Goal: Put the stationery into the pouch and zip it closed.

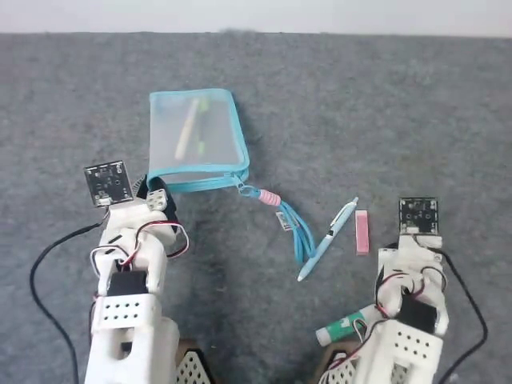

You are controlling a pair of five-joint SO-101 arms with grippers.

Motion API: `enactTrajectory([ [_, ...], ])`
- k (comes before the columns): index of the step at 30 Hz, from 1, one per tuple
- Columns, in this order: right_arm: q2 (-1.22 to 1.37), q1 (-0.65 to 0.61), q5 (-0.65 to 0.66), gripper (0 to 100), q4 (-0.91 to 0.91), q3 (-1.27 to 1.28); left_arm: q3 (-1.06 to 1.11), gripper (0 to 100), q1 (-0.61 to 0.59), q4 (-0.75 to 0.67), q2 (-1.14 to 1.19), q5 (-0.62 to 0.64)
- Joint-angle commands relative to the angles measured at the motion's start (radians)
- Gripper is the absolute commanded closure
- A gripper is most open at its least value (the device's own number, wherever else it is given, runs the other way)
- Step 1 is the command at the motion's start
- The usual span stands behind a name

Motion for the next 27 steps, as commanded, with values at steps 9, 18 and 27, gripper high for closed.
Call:
enactTrajectory([
  [9,-0.294,0.008,-0.011,91.4,0.478,0.008,-0.058,99,-0.005,-0.034,0.002,-0.052],
  [18,-0.288,0.007,-0.009,91.5,0.475,0.008,-0.038,99,-0.009,-0.032,-0.006,-0.054],
  [27,-0.288,0.007,-0.009,91.5,0.475,0.008,-0.036,99,-0.008,-0.032,-0.003,-0.055],
])
